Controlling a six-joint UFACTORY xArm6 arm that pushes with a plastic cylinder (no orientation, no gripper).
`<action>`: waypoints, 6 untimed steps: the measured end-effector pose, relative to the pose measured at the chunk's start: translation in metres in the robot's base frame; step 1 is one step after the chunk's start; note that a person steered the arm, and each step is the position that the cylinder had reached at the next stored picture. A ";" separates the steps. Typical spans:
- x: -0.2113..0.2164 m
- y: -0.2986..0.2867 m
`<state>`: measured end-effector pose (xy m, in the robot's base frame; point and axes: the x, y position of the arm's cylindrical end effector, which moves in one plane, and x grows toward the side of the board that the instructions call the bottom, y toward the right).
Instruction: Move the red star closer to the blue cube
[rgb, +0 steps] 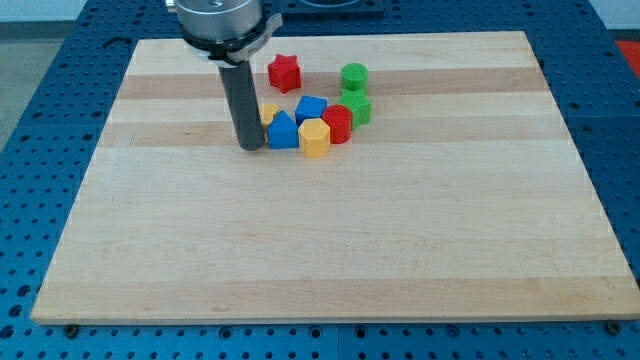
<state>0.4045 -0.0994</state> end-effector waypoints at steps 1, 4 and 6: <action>0.001 0.000; -0.087 -0.121; -0.176 -0.054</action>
<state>0.2282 -0.1536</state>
